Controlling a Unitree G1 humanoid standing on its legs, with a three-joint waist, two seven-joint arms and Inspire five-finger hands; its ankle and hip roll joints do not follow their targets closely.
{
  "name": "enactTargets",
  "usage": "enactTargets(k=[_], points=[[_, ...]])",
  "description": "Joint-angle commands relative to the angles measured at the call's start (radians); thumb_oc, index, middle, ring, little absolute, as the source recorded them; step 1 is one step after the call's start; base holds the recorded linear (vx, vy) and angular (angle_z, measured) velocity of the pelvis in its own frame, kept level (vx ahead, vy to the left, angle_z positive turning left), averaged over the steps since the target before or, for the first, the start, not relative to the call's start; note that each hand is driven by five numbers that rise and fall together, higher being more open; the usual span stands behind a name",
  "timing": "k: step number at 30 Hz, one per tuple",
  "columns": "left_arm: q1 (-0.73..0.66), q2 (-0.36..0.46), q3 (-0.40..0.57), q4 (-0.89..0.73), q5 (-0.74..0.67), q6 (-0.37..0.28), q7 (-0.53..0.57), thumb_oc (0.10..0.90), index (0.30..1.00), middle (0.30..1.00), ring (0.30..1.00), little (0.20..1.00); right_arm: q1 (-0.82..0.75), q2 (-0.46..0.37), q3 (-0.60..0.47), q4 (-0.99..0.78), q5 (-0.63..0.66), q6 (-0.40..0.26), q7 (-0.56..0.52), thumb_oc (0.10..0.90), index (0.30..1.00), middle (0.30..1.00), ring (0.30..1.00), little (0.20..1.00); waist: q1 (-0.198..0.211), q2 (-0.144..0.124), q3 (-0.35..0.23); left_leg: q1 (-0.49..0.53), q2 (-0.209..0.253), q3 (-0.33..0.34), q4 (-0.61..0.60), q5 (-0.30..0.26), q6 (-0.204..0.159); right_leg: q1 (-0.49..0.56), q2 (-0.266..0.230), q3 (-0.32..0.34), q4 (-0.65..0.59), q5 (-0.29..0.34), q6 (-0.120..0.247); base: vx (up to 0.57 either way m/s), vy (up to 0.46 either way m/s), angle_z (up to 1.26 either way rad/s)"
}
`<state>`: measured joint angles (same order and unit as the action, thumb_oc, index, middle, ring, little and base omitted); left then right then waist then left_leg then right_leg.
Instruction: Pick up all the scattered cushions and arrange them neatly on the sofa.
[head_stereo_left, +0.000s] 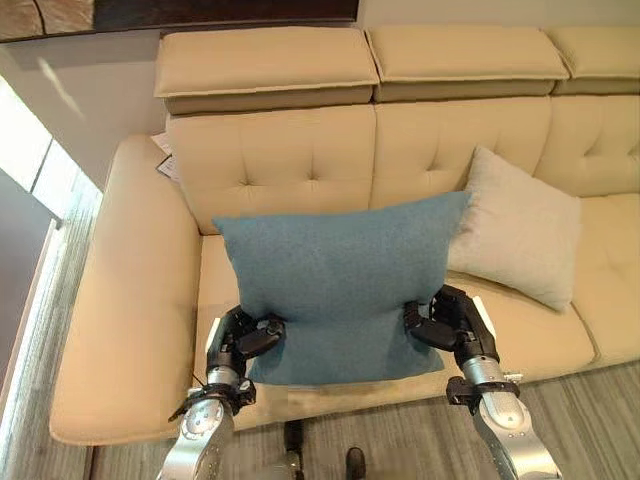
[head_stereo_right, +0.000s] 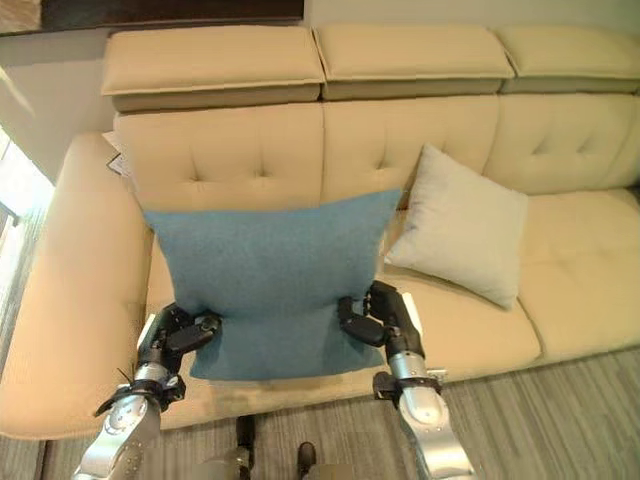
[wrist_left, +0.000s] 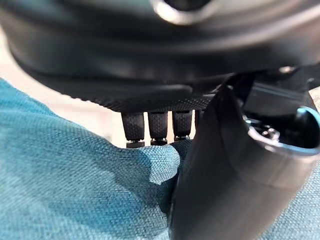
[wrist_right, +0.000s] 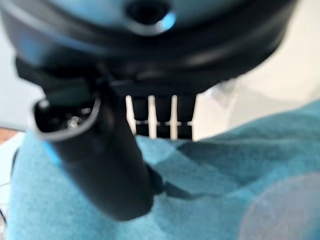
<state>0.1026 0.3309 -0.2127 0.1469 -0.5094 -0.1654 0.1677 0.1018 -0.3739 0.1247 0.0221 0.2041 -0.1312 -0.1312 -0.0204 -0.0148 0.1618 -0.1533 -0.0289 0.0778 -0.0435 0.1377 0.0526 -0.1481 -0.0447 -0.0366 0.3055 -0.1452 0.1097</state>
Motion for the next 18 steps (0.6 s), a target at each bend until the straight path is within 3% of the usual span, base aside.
enactTargets(k=[1,5,8,11,18], points=[[-0.079,0.008,0.010,-0.186,0.024,-0.146,-0.056,0.400,0.300,0.300,0.300,0.300,-0.125,0.041,0.025,-0.144,-0.012,-0.138,0.051,0.400,0.300,0.300,0.300,0.300,0.024,-0.042,-0.088,0.037,0.013,0.013,0.088,-0.176,-0.034,0.015,-0.042,0.001,-0.022,0.131,0.032,0.18,0.022,-0.22],[-0.078,0.005,0.012,-0.184,0.030,-0.147,-0.055,0.400,0.300,0.300,0.300,0.300,-0.121,0.035,0.021,-0.128,-0.021,-0.136,0.047,0.400,0.300,0.300,0.300,0.300,0.004,-0.037,-0.081,0.076,0.008,0.002,0.069,-0.195,-0.040,-0.032,-0.050,-0.014,-0.150,0.147,0.031,0.13,-0.013,0.05],[-0.081,-0.002,0.014,-0.181,0.036,-0.149,-0.063,0.400,0.300,0.300,0.300,0.300,-0.110,0.036,0.007,-0.131,-0.022,-0.130,0.050,0.400,0.300,0.300,0.300,0.300,-0.004,-0.047,-0.082,0.089,-0.004,-0.011,0.078,-0.205,-0.044,0.002,-0.054,0.005,-0.214,0.169,0.040,0.13,-0.063,0.29],[-0.122,-0.002,0.016,-0.191,0.072,-0.156,-0.037,0.400,0.300,0.300,0.300,0.300,-0.131,0.020,0.003,-0.128,-0.014,-0.134,0.034,0.400,0.300,0.300,0.300,0.300,-0.002,-0.040,-0.110,0.128,0.008,-0.028,-0.023,-0.167,-0.070,0.076,-0.040,-0.031,-0.345,0.185,0.029,0.26,-0.161,-0.03],[-0.211,0.004,0.005,-0.195,0.129,-0.177,0.019,0.400,0.300,0.300,0.300,0.300,-0.244,0.005,0.038,-0.118,-0.043,-0.150,-0.018,0.400,0.300,0.300,0.300,0.300,0.006,-0.030,-0.095,0.082,0.020,-0.046,-0.044,-0.148,-0.083,0.048,-0.029,-0.052,-0.393,0.194,0.028,0.01,-0.053,0.14]])
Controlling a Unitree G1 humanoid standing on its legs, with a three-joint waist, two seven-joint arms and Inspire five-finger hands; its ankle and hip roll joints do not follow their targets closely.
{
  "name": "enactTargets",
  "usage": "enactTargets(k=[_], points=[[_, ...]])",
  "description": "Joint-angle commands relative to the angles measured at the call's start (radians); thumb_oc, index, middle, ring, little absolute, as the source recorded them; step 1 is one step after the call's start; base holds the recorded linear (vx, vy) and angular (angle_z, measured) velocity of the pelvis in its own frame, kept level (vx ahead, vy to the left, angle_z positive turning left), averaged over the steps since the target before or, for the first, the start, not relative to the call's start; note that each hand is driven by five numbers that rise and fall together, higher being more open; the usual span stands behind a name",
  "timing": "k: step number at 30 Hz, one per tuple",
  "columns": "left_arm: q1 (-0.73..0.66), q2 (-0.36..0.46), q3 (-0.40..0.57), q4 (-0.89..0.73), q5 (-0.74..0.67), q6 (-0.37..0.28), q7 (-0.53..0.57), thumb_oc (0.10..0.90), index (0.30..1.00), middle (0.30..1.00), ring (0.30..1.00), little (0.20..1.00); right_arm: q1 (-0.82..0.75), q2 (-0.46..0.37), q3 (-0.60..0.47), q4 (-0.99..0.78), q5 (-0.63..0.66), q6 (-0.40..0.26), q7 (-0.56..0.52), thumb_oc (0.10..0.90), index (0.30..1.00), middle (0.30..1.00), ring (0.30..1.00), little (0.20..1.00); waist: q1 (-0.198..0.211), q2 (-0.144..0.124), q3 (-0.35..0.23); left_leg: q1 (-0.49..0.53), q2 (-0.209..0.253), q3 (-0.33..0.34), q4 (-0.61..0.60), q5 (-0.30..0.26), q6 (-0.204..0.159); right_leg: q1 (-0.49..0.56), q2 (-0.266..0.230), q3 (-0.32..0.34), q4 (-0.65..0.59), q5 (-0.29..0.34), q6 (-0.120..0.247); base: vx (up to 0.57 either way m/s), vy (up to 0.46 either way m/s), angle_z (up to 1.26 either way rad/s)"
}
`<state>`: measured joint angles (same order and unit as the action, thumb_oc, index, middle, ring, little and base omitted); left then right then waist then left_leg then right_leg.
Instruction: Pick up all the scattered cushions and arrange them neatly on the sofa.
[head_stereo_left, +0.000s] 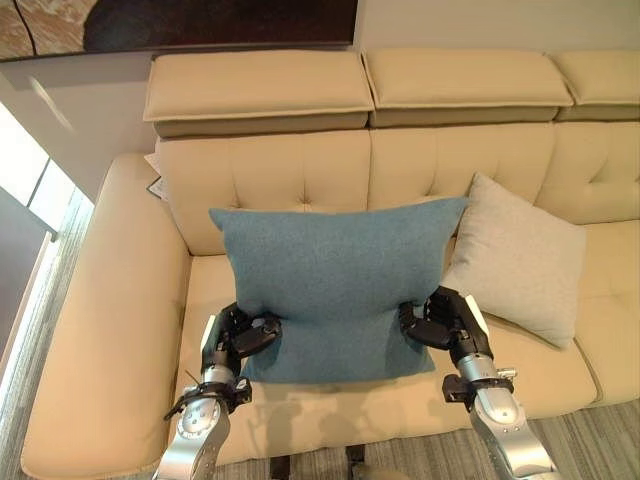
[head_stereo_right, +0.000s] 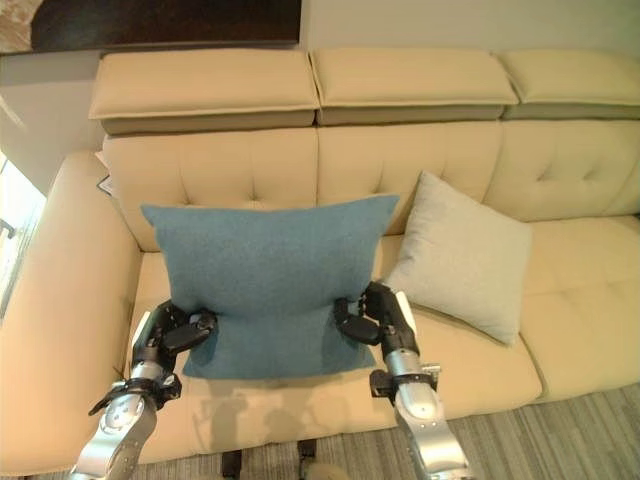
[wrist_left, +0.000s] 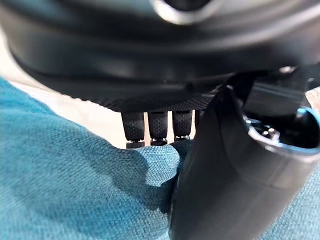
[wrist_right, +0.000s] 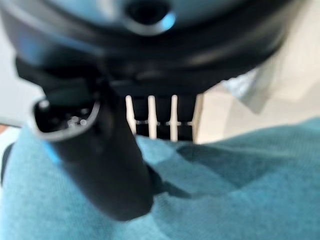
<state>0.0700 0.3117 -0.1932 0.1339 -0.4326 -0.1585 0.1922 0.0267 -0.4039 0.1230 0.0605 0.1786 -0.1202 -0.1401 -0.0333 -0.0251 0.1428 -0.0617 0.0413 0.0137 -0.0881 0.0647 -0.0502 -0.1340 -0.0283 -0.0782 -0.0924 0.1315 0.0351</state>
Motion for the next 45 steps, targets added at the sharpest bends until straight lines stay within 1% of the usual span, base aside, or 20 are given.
enactTargets(k=[1,3,8,9,11,12,16,17,18,19,21,22,23,25,27,29,33,37,39,45], points=[[-0.200,0.021,-0.025,-0.175,0.051,-0.187,0.003,0.400,0.300,0.300,0.300,0.300,-0.199,0.032,0.056,-0.146,-0.025,-0.163,-0.020,0.400,0.300,0.300,0.300,0.300,0.021,-0.018,-0.071,-0.027,-0.046,0.014,0.001,-0.069,0.015,0.021,-0.044,-0.013,0.005,-0.083,0.103,-0.04,-0.035,0.11],[-0.219,0.019,-0.030,-0.167,0.052,-0.190,0.010,0.400,0.300,0.300,0.300,0.300,-0.220,0.032,0.064,-0.133,-0.030,-0.163,-0.032,0.400,0.300,0.300,0.300,0.300,0.022,-0.017,-0.069,-0.042,-0.044,0.012,0.001,-0.064,0.013,0.007,-0.042,-0.014,0.005,-0.085,0.103,-0.04,-0.025,0.12],[-0.378,0.011,-0.081,-0.067,0.078,-0.202,0.079,0.400,0.300,0.300,0.300,0.300,-0.376,0.052,0.123,-0.039,-0.045,-0.160,-0.103,0.400,0.300,0.300,0.300,0.300,0.021,-0.004,-0.062,-0.153,-0.040,-0.005,0.001,-0.026,-0.013,-0.094,-0.031,-0.011,0.005,-0.074,0.103,-0.04,-0.015,0.16],[-0.382,0.011,-0.081,-0.064,0.078,-0.204,0.079,0.400,0.300,0.300,0.300,0.300,-0.379,0.052,0.123,-0.037,-0.045,-0.161,-0.104,0.400,0.300,0.300,0.300,0.300,0.020,-0.004,-0.064,-0.158,-0.040,-0.005,0.001,-0.025,-0.013,-0.098,-0.031,-0.012,0.005,-0.073,0.103,-0.06,-0.022,0.22],[-0.489,0.016,-0.121,0.016,0.075,-0.211,0.114,0.400,0.300,0.300,0.300,0.300,-0.478,0.057,0.153,0.025,-0.062,-0.159,-0.150,0.400,0.300,0.300,0.300,0.300,0.014,-0.001,-0.070,-0.226,-0.044,-0.017,0.001,-0.006,-0.026,-0.157,-0.028,-0.013,0.005,-0.056,0.100,-0.07,-0.024,0.28],[-0.584,0.045,-0.143,0.078,0.096,-0.214,0.147,0.400,0.300,0.300,0.300,0.300,-0.567,0.048,0.173,0.079,-0.072,-0.152,-0.182,0.400,0.300,0.300,0.300,0.300,0.011,0.002,-0.077,-0.275,-0.048,-0.026,0.001,0.009,-0.033,-0.201,-0.029,-0.018,0.005,-0.043,0.100,-0.03,-0.016,0.23],[-0.674,0.070,-0.163,0.140,0.096,-0.224,0.166,0.400,0.300,0.300,0.300,0.300,-0.652,0.038,0.194,0.126,-0.077,-0.151,-0.203,0.400,0.300,0.300,0.300,0.300,0.010,0.005,-0.084,-0.318,-0.050,-0.036,0.001,0.021,-0.040,-0.241,-0.031,-0.019,0.005,-0.038,0.097,-0.01,-0.009,0.08],[-0.787,0.095,-0.197,0.224,0.095,-0.226,0.188,0.400,0.300,0.300,0.300,0.300,-0.754,0.022,0.216,0.188,-0.075,-0.151,-0.229,0.400,0.300,0.300,0.300,0.300,0.009,0.007,-0.086,-0.353,-0.050,-0.037,0.001,0.032,-0.048,-0.272,-0.034,-0.023,0.005,-0.032,0.098,-0.01,-0.013,0.03],[-0.787,0.096,-0.197,0.224,0.095,-0.227,0.188,0.400,0.300,0.300,0.300,0.300,-0.755,0.022,0.216,0.189,-0.074,-0.151,-0.229,0.400,0.300,0.300,0.300,0.300,0.009,0.007,-0.086,-0.355,-0.050,-0.038,0.001,0.032,-0.048,-0.273,-0.034,-0.024,0.005,-0.031,0.098,-0.01,-0.022,0.08],[-0.916,0.137,-0.237,0.324,0.100,-0.222,0.207,0.400,0.300,0.300,0.300,0.300,-0.873,0.002,0.243,0.260,-0.068,-0.149,-0.256,0.400,0.300,0.300,0.300,0.300,0.009,0.011,-0.082,-0.384,-0.051,-0.039,0.001,0.039,-0.057,-0.302,-0.034,-0.025,0.005,-0.030,0.099,-0.01,-0.007,0.07],[-0.923,0.137,-0.238,0.328,0.098,-0.224,0.206,0.400,0.300,0.300,0.300,0.300,-0.880,0.001,0.242,0.264,-0.067,-0.151,-0.256,0.400,0.300,0.300,0.300,0.300,0.008,0.010,-0.082,-0.391,-0.052,-0.040,0.001,0.045,-0.056,-0.309,-0.035,-0.026,0.005,-0.025,0.100,-0.01,-0.003,0.04],[-1.016,0.156,-0.264,0.396,0.098,-0.221,0.221,0.400,0.300,0.300,0.300,0.300,-0.955,-0.015,0.260,0.314,-0.068,-0.152,-0.278,0.400,0.300,0.300,0.300,0.300,0.012,0.012,-0.073,-0.403,-0.050,-0.042,0.001,0.045,-0.061,-0.321,-0.034,-0.028,0.005,-0.028,0.102,0.00,0.000,0.00],[-1.020,0.156,-0.264,0.398,0.097,-0.222,0.220,0.400,0.300,0.300,0.300,0.300,-0.958,-0.015,0.260,0.316,-0.068,-0.152,-0.278,0.400,0.300,0.300,0.300,0.300,0.011,0.012,-0.072,-0.407,-0.052,-0.043,0.001,0.050,-0.061,-0.325,-0.035,-0.028,0.005,-0.024,0.102,0.00,0.000,0.00],[-1.131,0.191,-0.299,0.470,0.110,-0.221,0.242,0.400,0.300,0.300,0.300,0.300,-1.059,-0.041,0.276,0.381,-0.073,-0.152,-0.311,0.400,0.300,0.300,0.300,0.300,0.014,0.011,-0.061,-0.431,-0.049,-0.044,0.001,0.055,-0.068,-0.347,-0.034,-0.031,0.005,-0.022,0.108,-0.01,-0.016,0.00],[-1.161,0.196,-0.305,0.492,0.105,-0.224,0.245,0.400,0.300,0.300,0.300,0.300,-1.083,-0.046,0.283,0.400,-0.072,-0.154,-0.318,0.400,0.300,0.300,0.300,0.300,0.012,0.010,-0.059,-0.445,-0.050,-0.046,0.001,0.064,-0.070,-0.362,-0.034,-0.031,0.005,-0.015,0.110,0.00,0.000,0.00],[-1.248,0.211,-0.331,0.552,0.107,-0.222,0.263,0.400,0.300,0.300,0.300,0.300,-1.156,-0.063,0.298,0.458,-0.068,-0.153,-0.344,0.400,0.300,0.300,0.300,0.300,0.012,0.012,-0.058,-0.473,-0.050,-0.046,0.001,0.070,-0.074,-0.393,-0.034,-0.032,0.005,-0.009,0.114,0.00,0.000,0.00],[-1.332,0.224,-0.351,0.599,0.111,-0.225,0.285,0.400,0.300,0.300,0.300,0.300,-1.233,-0.078,0.325,0.524,-0.070,-0.151,-0.371,0.400,0.300,0.300,0.300,0.300,0.014,0.013,-0.055,-0.502,-0.049,-0.047,0.001,0.072,-0.080,-0.423,-0.032,-0.033,0.005,-0.008,0.119,0.00,0.000,0.00],[-1.374,0.224,-0.366,0.643,0.102,-0.224,0.285,0.400,0.300,0.300,0.300,0.300,-1.280,-0.084,0.347,0.577,-0.058,-0.153,-0.378,0.400,0.300,0.300,0.300,0.300,0.016,0.013,-0.056,-0.518,-0.050,-0.050,0.001,0.074,-0.080,-0.441,-0.031,-0.033,0.005,-0.005,0.122,0.00,-0.007,0.04],[-1.432,0.221,-0.390,0.720,0.091,-0.213,0.282,0.400,0.300,0.300,0.300,0.300,-1.345,-0.092,0.380,0.642,-0.045,-0.151,-0.384,0.400,0.300,0.300,0.300,0.300,0.017,0.014,-0.058,-0.552,-0.052,-0.052,0.001,0.082,-0.081,-0.477,-0.030,-0.032,0.005,0.003,0.127,-0.01,-0.021,0.17],[-1.456,0.208,-0.385,0.763,0.078,-0.209,0.286,0.400,0.300,0.300,0.300,0.300,-1.390,-0.109,0.405,0.690,-0.059,-0.134,-0.404,0.400,0.300,0.300,0.300,0.300,0.026,0.016,-0.054,-0.598,-0.051,-0.059,0.001,0.094,-0.083,-0.527,-0.031,-0.037,0.005,0.010,0.132,-0.01,-0.018,0.05]])
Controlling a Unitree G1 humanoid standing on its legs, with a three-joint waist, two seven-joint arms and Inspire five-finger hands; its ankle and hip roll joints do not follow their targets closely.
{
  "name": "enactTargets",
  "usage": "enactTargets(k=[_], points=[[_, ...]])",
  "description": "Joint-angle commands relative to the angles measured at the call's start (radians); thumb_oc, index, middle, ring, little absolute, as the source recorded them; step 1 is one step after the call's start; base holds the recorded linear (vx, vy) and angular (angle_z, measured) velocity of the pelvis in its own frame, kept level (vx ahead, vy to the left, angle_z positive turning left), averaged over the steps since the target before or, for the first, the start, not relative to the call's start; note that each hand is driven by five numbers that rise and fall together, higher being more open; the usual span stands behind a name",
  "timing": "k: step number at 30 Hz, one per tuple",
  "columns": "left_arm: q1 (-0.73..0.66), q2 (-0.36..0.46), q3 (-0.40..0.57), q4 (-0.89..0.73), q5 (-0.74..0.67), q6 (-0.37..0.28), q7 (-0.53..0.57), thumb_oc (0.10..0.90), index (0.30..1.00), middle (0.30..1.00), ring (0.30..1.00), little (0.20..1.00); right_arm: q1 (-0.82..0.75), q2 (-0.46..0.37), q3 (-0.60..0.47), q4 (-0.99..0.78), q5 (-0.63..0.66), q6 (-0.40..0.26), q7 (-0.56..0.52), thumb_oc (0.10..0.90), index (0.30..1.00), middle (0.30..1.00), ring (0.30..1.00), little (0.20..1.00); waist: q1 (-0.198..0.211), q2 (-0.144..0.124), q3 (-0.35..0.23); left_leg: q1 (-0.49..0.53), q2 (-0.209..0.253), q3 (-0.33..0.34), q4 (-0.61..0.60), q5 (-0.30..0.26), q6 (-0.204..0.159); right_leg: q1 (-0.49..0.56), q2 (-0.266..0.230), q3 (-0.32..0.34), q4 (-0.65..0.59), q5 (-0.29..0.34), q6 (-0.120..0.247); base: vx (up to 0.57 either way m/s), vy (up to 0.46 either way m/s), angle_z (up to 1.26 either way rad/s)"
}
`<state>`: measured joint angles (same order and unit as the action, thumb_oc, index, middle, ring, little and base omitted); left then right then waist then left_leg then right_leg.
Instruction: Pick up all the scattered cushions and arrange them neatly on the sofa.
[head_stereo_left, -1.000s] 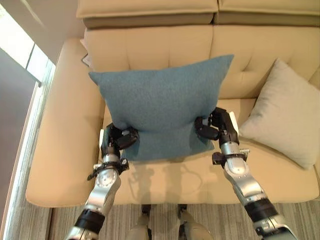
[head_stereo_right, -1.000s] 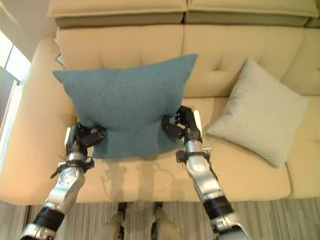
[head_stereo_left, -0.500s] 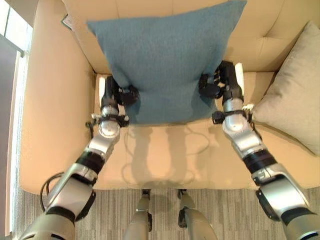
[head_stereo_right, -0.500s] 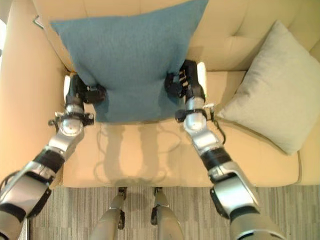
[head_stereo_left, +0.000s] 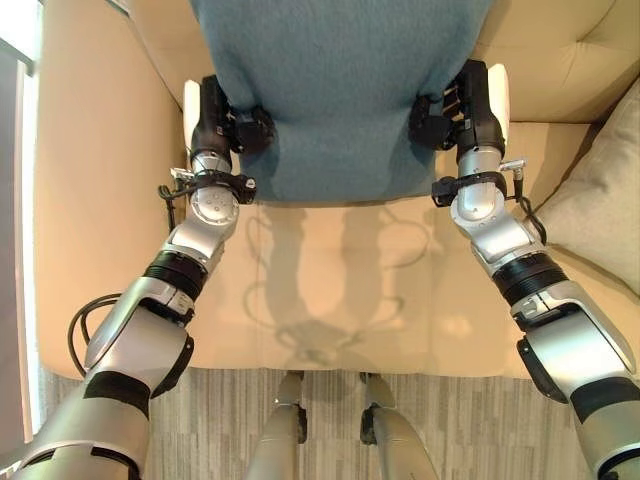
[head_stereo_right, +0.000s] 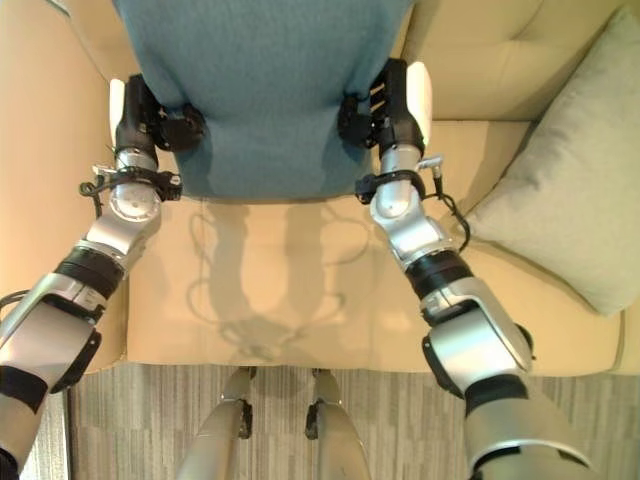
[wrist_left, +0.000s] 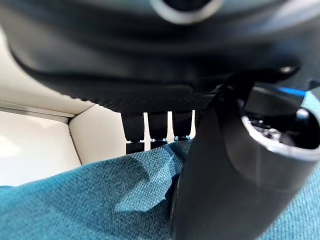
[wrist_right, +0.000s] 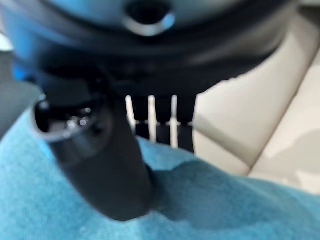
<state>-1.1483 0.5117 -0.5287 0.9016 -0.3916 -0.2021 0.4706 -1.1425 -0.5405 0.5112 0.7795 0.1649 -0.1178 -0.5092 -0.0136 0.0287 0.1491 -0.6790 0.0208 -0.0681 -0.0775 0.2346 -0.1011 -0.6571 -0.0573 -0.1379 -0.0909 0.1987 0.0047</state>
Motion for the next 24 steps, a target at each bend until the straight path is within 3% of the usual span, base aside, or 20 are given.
enactTargets(k=[1,2,3,4,5,11,19,24], points=[[-0.244,0.006,-0.054,0.006,0.031,-0.167,0.004,0.400,0.300,0.300,0.300,0.300,-0.238,0.017,0.033,-0.013,-0.046,-0.135,-0.037,0.400,0.300,0.300,0.300,0.300,0.007,-0.037,-0.058,0.009,-0.031,0.021,-0.010,-0.074,-0.032,-0.014,-0.002,0.020,0.004,-0.057,0.163,0.00,0.000,0.00],[-0.250,0.008,-0.059,0.017,0.031,-0.165,0.004,0.422,0.333,0.333,0.333,0.333,-0.246,0.015,0.043,0.007,-0.037,-0.133,-0.030,0.493,0.439,0.439,0.439,0.439,0.009,-0.038,-0.056,0.001,-0.030,0.021,-0.010,-0.071,-0.033,-0.023,-0.002,0.019,0.004,-0.055,0.164,-0.01,-0.019,-0.05],[-0.251,0.008,-0.059,0.017,0.031,-0.165,0.004,0.546,0.519,0.519,0.519,0.519,-0.247,0.015,0.044,0.008,-0.036,-0.133,-0.029,0.546,0.519,0.519,0.519,0.519,0.009,-0.038,-0.057,0.000,-0.030,0.021,-0.010,-0.070,-0.033,-0.024,-0.002,0.019,0.004,-0.055,0.164,-0.01,-0.017,-0.16],[-0.241,0.008,-0.057,0.032,0.032,-0.154,0.000,0.750,0.825,0.825,0.825,0.825,-0.249,0.009,0.043,0.016,-0.030,-0.121,-0.033,0.755,0.832,0.832,0.832,0.832,0.011,-0.037,-0.053,-0.015,-0.029,0.019,-0.010,-0.065,-0.034,-0.037,-0.001,0.017,0.004,-0.055,0.164,0.00,-0.010,-0.07],[-0.241,0.008,-0.057,0.032,0.032,-0.154,0.000,0.800,0.900,0.900,0.900,0.900,-0.249,0.009,0.043,0.016,-0.030,-0.121,-0.033,0.800,0.900,0.900,0.900,0.900,0.011,-0.037,-0.053,-0.016,-0.029,0.019,-0.010,-0.065,-0.034,-0.038,-0.001,0.017,0.004,-0.055,0.164,-0.01,-0.023,0.47],[-0.195,0.010,-0.049,0.057,0.055,-0.126,-0.014,0.800,0.900,0.900,0.900,0.900,-0.194,0.014,0.030,0.021,-0.047,-0.095,-0.021,0.800,0.900,0.900,0.900,0.900,0.001,-0.041,-0.051,-0.020,-0.028,0.014,-0.010,-0.062,-0.035,-0.044,0.005,0.018,0.004,-0.052,0.161,0.00,-0.017,0.14],[-0.065,0.141,0.033,0.035,0.048,-0.115,-0.057,0.800,0.900,0.900,0.900,0.900,-0.061,-0.070,-0.050,0.001,-0.020,-0.102,0.011,0.800,0.900,0.900,0.900,0.900,-0.005,-0.034,-0.063,0.019,-0.028,0.024,-0.010,-0.073,-0.037,-0.010,0.004,0.018,0.004,-0.056,0.160,0.00,0.001,-0.03],[0.224,0.208,0.196,-0.121,0.030,-0.139,-0.099,0.800,0.900,0.900,0.900,0.900,0.189,-0.185,-0.201,-0.072,0.004,-0.113,0.067,0.800,0.900,0.900,0.900,0.900,-0.007,-0.033,-0.083,0.086,-0.025,0.034,-0.010,-0.093,-0.039,0.058,-0.002,0.010,0.004,-0.067,0.156,0.00,-0.001,-0.01]])
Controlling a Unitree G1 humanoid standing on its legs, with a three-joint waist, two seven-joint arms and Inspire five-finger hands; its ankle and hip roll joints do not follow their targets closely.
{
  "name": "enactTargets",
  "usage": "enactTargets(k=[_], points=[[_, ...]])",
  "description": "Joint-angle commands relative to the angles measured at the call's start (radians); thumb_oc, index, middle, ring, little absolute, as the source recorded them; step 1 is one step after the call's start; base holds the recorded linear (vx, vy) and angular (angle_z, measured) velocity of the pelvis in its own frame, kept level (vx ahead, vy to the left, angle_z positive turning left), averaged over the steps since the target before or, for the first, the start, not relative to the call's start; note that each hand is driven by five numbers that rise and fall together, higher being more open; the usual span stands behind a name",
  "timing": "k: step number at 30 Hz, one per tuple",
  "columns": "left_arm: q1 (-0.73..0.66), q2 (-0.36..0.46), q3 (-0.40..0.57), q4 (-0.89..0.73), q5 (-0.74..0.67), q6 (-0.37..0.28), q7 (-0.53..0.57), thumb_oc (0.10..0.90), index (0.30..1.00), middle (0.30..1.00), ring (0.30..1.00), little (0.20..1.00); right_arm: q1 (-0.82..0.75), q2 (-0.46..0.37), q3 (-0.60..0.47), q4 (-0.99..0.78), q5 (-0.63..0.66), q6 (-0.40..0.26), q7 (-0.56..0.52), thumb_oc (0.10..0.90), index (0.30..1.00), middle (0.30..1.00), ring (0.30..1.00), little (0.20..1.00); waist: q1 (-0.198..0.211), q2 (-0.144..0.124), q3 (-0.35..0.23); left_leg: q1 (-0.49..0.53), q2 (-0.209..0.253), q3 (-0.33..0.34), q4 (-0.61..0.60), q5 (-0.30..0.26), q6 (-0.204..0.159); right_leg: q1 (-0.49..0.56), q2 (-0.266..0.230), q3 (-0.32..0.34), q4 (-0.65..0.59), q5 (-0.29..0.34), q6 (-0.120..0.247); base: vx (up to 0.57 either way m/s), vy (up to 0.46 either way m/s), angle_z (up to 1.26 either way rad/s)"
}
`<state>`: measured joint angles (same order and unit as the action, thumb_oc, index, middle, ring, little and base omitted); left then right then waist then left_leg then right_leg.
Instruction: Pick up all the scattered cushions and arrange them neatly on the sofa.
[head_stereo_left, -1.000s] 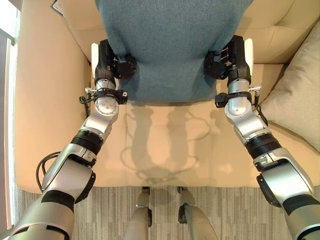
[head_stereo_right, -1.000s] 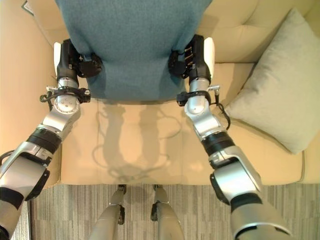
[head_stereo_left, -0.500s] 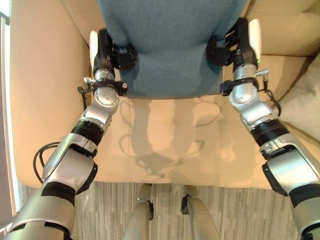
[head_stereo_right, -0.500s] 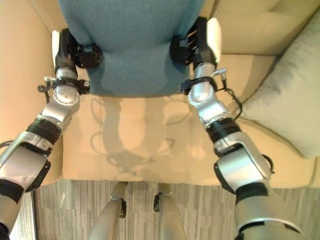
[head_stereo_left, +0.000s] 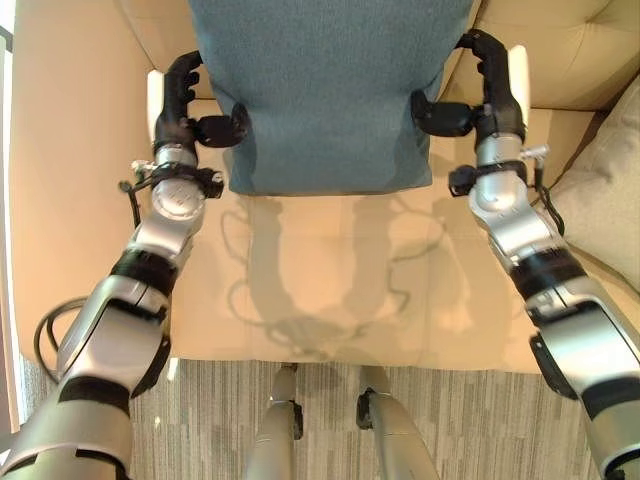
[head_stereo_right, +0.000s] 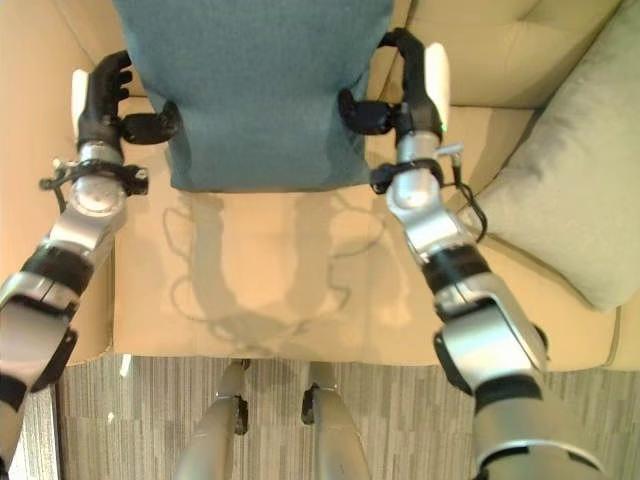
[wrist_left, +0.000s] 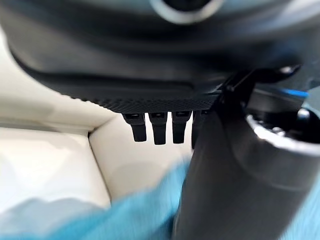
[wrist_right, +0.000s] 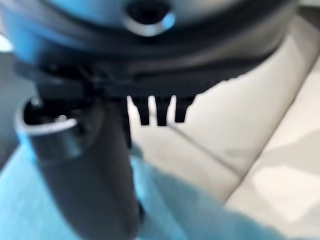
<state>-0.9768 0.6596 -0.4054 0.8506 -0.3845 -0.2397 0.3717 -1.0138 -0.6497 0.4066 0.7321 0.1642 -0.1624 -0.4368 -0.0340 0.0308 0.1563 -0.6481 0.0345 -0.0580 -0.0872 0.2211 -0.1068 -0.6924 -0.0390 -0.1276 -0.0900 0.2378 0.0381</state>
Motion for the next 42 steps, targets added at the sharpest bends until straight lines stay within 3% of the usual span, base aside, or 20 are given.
enactTargets(k=[1,5,10,15,19,22,23,31,42], points=[[0.133,0.057,0.115,-0.124,0.026,-0.107,-0.007,0.800,0.900,0.900,0.900,0.900,0.127,-0.082,-0.135,-0.050,0.005,-0.069,0.006,0.800,0.900,0.900,0.900,0.900,0.012,-0.037,-0.094,0.071,-0.039,0.026,0.000,-0.085,-0.032,0.109,-0.021,-0.003,0.003,-0.109,0.121,0.02,-0.009,-0.06],[0.427,-0.039,0.253,-0.332,0.039,-0.116,-0.020,0.800,0.900,0.900,0.900,0.900,0.418,-0.019,-0.310,-0.164,0.006,-0.076,0.033,0.800,0.900,0.900,0.900,0.900,0.011,-0.043,-0.112,0.140,-0.037,0.032,0.000,-0.107,-0.028,0.182,-0.027,-0.012,0.003,-0.126,0.114,0.03,-0.011,-0.05],[0.735,-0.203,0.346,-0.478,0.018,-0.098,-0.085,0.800,0.900,0.900,0.900,0.900,0.695,0.081,-0.415,-0.287,-0.036,-0.074,0.091,0.800,0.900,0.900,0.900,0.900,0.006,-0.054,-0.121,0.233,-0.028,0.042,0.000,-0.127,-0.023,0.281,-0.035,-0.016,0.003,-0.143,0.108,0.02,-0.006,-0.03],[0.941,-0.316,0.368,-0.436,0.019,-0.049,-0.152,0.800,0.900,0.900,0.900,0.900,0.870,0.167,-0.416,-0.310,-0.094,-0.053,0.164,0.800,0.900,0.900,0.900,0.900,0.004,-0.059,-0.115,0.337,-0.018,0.060,0.000,-0.143,-0.014,0.386,-0.035,-0.024,0.003,-0.159,0.109,0.01,-0.010,-0.04],[1.073,-0.386,0.348,-0.263,-0.007,0.019,-0.223,0.800,0.900,0.900,0.900,0.900,0.989,0.230,-0.337,-0.217,-0.128,-0.018,0.249,0.800,0.900,0.900,0.900,0.900,0.001,-0.054,-0.114,0.442,-0.012,0.075,0.000,-0.153,-0.001,0.486,-0.029,-0.023,0.003,-0.176,0.100,-0.01,0.001,-0.06],[1.098,-0.389,0.333,-0.206,0.040,0.034,-0.238,0.800,0.900,0.900,0.900,0.900,1.013,0.240,-0.301,-0.169,-0.169,-0.006,0.270,0.800,0.900,0.900,0.900,0.900,0.001,-0.053,-0.114,0.479,-0.011,0.080,0.000,-0.157,0.003,0.522,-0.026,-0.022,0.003,-0.181,0.097,-0.02,0.008,-0.06],[1.091,-0.395,0.314,-0.093,0.104,0.053,-0.244,0.800,0.900,0.900,0.900,0.900,1.022,0.262,-0.268,-0.069,-0.201,0.004,0.271,0.800,0.900,0.900,0.900,0.900,-0.001,-0.054,-0.119,0.509,-0.009,0.084,0.000,-0.161,0.004,0.554,-0.024,-0.022,0.003,-0.184,0.096,-0.04,0.003,0.00],[1.044,-0.418,0.286,0.241,0.255,0.086,-0.249,0.800,0.900,0.900,0.900,0.900,1.020,0.320,-0.221,0.260,-0.232,0.040,0.273,0.800,0.900,0.900,0.900,0.900,-0.003,-0.057,-0.131,0.593,-0.007,0.097,0.000,-0.186,0.015,0.639,-0.017,-0.014,0.003,-0.202,0.088,0.00,-0.008,-0.02],[1.010,-0.399,0.256,0.309,0.330,0.102,-0.247,0.800,0.900,0.900,0.900,0.900,1.021,0.347,-0.225,0.417,-0.203,0.061,0.278,0.800,0.900,0.900,0.900,0.900,-0.012,-0.065,-0.114,0.651,0.005,0.088,0.009,-0.199,0.024,0.693,0.000,0.008,0.016,-0.232,0.067,-0.02,-0.046,0.00]])
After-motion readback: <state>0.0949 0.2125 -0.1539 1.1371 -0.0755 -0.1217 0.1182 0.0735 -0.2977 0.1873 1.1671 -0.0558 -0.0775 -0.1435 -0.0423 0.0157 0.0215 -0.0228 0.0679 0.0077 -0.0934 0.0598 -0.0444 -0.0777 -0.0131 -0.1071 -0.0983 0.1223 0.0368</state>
